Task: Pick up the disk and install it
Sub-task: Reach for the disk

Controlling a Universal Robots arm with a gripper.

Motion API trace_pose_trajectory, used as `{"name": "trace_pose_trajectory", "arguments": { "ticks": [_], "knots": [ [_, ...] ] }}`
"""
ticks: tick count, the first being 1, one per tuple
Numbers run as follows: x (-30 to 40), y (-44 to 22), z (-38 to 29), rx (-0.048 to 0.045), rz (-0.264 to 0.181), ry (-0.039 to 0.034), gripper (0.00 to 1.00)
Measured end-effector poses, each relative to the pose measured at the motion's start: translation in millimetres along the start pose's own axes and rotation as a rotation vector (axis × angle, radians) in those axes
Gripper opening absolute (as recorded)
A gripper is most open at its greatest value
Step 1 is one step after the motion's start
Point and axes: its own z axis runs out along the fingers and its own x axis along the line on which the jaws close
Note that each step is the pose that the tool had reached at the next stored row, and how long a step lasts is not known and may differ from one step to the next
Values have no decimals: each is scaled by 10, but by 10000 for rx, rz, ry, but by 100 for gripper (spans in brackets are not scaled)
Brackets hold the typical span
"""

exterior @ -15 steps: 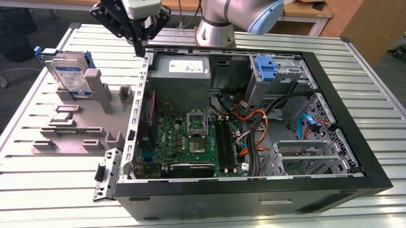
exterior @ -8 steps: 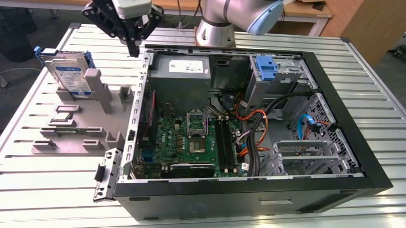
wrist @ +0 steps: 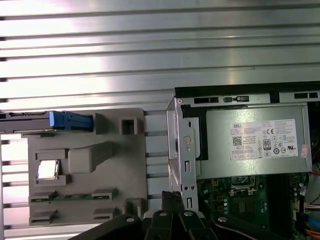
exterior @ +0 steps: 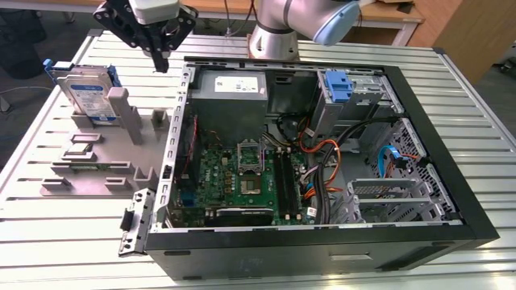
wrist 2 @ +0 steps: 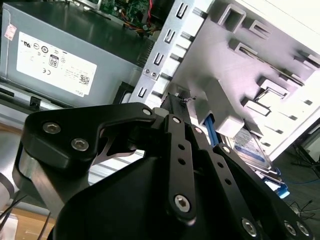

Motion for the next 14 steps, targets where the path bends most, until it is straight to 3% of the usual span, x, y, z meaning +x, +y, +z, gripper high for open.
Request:
{"name": "trace_pose_trajectory", "arguments": {
  "ticks": [14],
  "knots": [
    [192, -10, 10, 0, 0, 0, 10]
  ]
}}
